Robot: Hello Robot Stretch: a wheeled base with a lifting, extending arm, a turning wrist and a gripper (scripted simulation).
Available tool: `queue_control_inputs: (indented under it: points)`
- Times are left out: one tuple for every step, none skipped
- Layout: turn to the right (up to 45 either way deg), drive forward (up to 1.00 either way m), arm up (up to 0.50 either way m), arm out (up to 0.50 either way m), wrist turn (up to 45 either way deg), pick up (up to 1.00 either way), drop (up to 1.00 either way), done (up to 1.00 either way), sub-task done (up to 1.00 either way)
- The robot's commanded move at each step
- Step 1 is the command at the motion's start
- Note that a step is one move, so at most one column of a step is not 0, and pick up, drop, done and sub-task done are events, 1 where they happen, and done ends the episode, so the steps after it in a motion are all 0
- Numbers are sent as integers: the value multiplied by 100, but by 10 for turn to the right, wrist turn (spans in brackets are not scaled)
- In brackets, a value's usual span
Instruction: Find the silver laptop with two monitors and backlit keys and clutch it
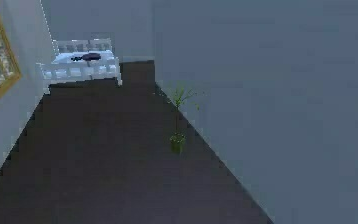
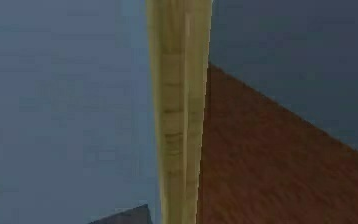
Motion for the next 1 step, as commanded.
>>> queue_control_inputs:
  points:
    - [0, 80, 0, 0, 0, 0, 0, 0, 0]
